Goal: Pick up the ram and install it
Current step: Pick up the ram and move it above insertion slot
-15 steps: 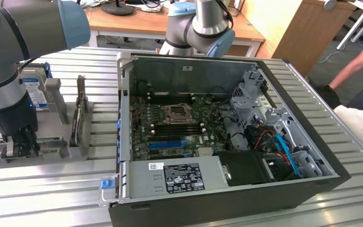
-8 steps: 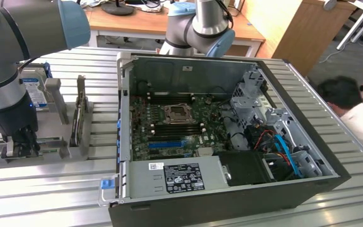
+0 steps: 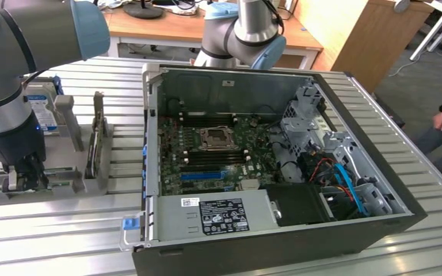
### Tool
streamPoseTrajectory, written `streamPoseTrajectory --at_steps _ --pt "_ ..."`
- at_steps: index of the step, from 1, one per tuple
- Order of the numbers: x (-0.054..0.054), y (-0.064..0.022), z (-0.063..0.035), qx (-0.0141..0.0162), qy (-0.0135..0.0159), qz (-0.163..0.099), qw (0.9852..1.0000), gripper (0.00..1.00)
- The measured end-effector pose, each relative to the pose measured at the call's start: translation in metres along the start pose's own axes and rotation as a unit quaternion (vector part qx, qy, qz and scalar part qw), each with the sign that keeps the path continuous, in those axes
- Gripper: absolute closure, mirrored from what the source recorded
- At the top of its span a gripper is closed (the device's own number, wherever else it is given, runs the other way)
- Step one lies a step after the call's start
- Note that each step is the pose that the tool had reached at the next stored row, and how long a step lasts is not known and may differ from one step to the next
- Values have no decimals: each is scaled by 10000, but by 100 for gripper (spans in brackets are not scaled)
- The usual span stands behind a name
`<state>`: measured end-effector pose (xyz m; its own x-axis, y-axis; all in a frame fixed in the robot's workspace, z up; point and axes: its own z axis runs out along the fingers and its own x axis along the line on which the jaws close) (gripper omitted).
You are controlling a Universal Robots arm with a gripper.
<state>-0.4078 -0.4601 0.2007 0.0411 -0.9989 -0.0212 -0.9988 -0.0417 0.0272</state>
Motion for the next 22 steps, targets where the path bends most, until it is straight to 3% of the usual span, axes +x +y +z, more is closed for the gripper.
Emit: streamPoseTrajectory --at_steps 15,22 --pt "0 0 -3 2 -1 0 10000 88" --pt "0 0 -60 -4 11 -1 10000 88"
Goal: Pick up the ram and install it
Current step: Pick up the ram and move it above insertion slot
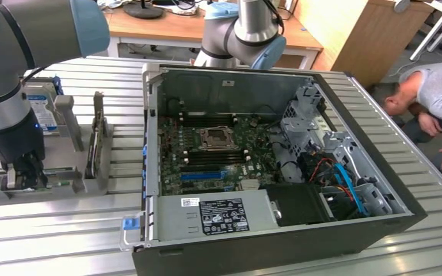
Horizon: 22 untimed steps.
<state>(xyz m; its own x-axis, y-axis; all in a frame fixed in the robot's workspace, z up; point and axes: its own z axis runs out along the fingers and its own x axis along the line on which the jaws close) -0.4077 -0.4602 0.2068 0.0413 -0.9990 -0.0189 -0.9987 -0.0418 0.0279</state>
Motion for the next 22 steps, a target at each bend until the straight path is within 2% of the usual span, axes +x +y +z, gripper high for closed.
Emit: streamPoseTrajectory --at_steps 11,22 --pt "-4 4 -204 -9 66 3 10000 88" --pt "-10 10 -530 -13 140 5 9999 88"
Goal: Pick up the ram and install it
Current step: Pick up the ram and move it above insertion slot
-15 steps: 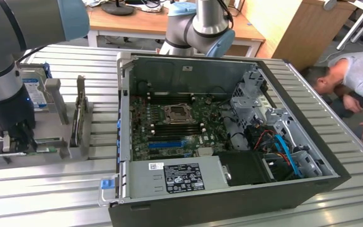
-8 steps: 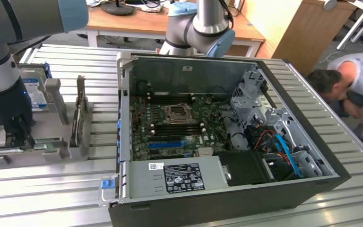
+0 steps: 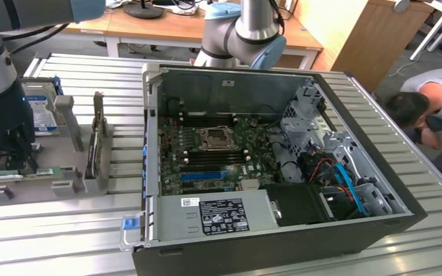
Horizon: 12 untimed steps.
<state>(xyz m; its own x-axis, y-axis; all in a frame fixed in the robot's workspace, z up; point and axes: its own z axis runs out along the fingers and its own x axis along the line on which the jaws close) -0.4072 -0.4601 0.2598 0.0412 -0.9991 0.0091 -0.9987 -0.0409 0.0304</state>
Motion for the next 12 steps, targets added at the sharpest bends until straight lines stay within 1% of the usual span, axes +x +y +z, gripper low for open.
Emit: streamPoseTrajectory --at_steps 12 --pt "4 12 -390 -1 37 1 10000 88"
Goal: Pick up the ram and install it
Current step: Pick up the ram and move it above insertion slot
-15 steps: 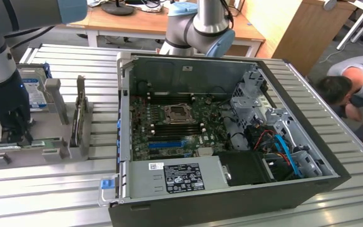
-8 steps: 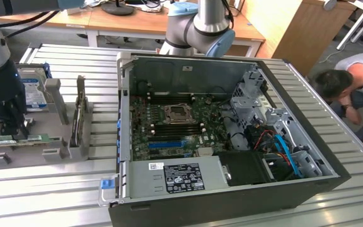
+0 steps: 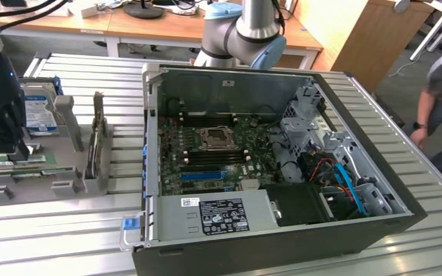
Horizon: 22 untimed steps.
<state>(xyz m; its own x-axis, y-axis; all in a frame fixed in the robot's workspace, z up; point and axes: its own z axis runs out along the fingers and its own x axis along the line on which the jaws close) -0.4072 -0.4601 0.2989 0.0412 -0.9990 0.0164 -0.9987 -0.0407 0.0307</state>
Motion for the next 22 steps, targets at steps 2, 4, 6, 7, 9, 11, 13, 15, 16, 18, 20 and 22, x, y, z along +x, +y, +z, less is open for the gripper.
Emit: streamPoseTrajectory --at_steps 2,4,6,7,9,11,13,15,16,18,20,22 --pt "1 2 -66 0 6 0 10000 88" --pt "2 4 -133 -1 12 0 10000 88" --pt "3 6 -196 -1 19 0 10000 88" --pt "4 7 -231 -1 22 1 10000 88" --pt "5 9 -295 -1 28 1 10000 88" --pt "6 11 -359 -1 34 1 10000 88" --pt "7 13 -419 -2 39 1 10000 88" --pt "8 15 -475 -2 44 1 10000 88" --pt "8 16 -503 -2 46 1 10000 88" --pt "9 17 -563 -2 51 1 10000 88" --pt "10 19 -626 -2 56 2 10000 88" --pt "11 21 -682 -2 60 2 10000 88"
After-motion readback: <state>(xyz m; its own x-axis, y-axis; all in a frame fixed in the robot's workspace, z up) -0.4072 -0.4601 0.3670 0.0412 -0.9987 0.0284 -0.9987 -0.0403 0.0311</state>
